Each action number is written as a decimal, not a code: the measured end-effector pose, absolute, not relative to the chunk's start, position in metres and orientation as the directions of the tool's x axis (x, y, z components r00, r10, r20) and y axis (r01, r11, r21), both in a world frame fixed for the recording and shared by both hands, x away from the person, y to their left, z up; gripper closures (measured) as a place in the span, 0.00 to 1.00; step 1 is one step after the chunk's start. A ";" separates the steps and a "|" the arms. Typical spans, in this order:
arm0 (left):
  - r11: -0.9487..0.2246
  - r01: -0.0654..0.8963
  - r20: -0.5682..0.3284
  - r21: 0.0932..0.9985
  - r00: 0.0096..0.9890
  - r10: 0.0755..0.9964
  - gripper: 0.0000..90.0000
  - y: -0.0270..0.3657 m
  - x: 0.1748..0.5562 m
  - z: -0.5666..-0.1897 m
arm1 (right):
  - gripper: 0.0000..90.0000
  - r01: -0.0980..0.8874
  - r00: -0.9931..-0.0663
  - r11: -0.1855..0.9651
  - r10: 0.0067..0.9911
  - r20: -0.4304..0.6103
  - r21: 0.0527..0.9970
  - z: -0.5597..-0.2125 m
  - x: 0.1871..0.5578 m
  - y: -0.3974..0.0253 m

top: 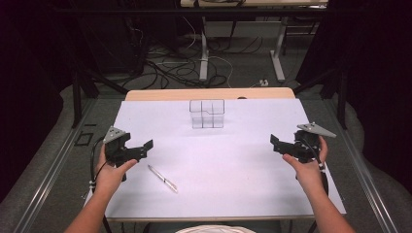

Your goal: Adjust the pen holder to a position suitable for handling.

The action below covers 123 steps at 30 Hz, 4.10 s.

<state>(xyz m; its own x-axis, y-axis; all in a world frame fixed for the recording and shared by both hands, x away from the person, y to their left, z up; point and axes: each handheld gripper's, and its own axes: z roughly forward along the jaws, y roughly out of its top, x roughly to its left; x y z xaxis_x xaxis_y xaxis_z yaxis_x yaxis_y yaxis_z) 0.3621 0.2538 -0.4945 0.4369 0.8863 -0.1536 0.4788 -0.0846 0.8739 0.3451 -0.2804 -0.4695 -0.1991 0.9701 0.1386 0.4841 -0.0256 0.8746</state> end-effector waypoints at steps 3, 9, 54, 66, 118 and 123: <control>-0.087 0.483 -0.152 0.871 0.433 0.889 0.02 0.254 0.363 -0.495 | 0.03 0.503 -0.200 -0.022 0.970 0.141 0.864 -0.470 0.349 -0.276; -0.082 0.482 -0.155 0.872 0.431 0.889 0.02 0.255 0.363 -0.494 | 0.10 0.509 -0.223 0.008 0.967 0.123 0.861 -0.470 0.357 -0.261; -0.108 0.482 -0.122 0.869 0.422 0.898 0.02 0.259 0.360 -0.499 | 0.23 0.653 -0.322 0.177 0.945 0.057 0.736 -0.427 0.447 -0.150; -0.102 0.490 -0.131 0.866 0.418 0.899 0.02 0.261 0.360 -0.501 | 0.28 0.713 -0.257 0.111 0.960 0.110 0.692 -0.419 0.468 -0.137; -0.066 0.499 -0.156 0.864 0.391 0.907 0.02 0.269 0.361 -0.502 | 0.75 0.792 -0.112 -0.050 0.968 0.225 0.608 -0.464 0.531 -0.119; -0.062 0.502 -0.161 0.863 0.389 0.907 0.02 0.270 0.361 -0.502 | 0.77 0.800 -0.106 -0.063 0.964 0.244 0.597 -0.470 0.534 -0.116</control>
<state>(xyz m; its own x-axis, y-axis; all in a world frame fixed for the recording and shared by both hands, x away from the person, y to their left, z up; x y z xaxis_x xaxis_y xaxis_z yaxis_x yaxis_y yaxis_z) 0.3612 0.2705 -0.5018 0.3892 0.9070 -0.1609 0.5020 -0.0624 0.8626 0.5342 -0.1157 -0.4700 -0.1065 0.9640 0.2437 0.7997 -0.0626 0.5971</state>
